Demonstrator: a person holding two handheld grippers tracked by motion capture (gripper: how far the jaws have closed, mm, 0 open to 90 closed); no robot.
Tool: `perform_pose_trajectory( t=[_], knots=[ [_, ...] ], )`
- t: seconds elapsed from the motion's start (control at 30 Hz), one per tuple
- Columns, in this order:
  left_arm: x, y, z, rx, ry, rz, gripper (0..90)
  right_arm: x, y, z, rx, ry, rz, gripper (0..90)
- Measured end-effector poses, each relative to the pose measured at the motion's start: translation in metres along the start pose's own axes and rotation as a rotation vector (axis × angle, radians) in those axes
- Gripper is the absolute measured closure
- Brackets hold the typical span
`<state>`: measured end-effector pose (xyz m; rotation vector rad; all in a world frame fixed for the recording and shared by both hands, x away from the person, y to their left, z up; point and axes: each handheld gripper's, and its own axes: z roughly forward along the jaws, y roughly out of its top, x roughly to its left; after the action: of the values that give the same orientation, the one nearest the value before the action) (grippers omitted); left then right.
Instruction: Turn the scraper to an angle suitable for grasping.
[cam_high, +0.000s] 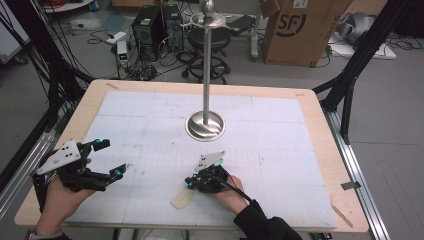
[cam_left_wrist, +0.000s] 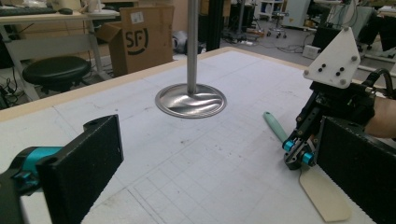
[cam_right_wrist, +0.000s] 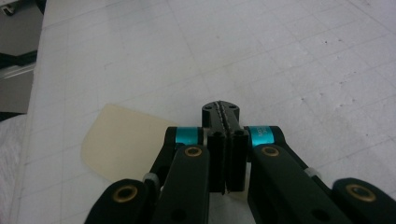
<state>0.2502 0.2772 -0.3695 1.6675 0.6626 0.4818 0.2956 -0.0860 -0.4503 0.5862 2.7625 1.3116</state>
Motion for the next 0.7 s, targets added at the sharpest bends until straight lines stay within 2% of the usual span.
perform_pose_trajectory(
  t=[0.23, 0.37, 0.57, 0.7],
  knots=[
    [0.003, -0.004, 0.003, 0.018, 0.003, -0.01, 1.7, 0.002, -0.006, -0.007, 0.014, 0.006, -0.013, 90.0],
    [0.004, -0.004, 0.005, 0.019, -0.004, -0.009, 1.7, 0.003, -0.012, -0.016, 0.024, 0.015, -0.005, 90.0],
    [0.004, -0.005, 0.012, 0.028, -0.013, -0.014, 1.7, 0.002, -0.022, -0.032, 0.056, 0.023, -0.019, 90.0],
    [0.004, -0.004, 0.014, 0.027, -0.017, -0.014, 1.7, 0.001, -0.032, -0.049, 0.084, 0.005, -0.024, 90.0]
  ],
)
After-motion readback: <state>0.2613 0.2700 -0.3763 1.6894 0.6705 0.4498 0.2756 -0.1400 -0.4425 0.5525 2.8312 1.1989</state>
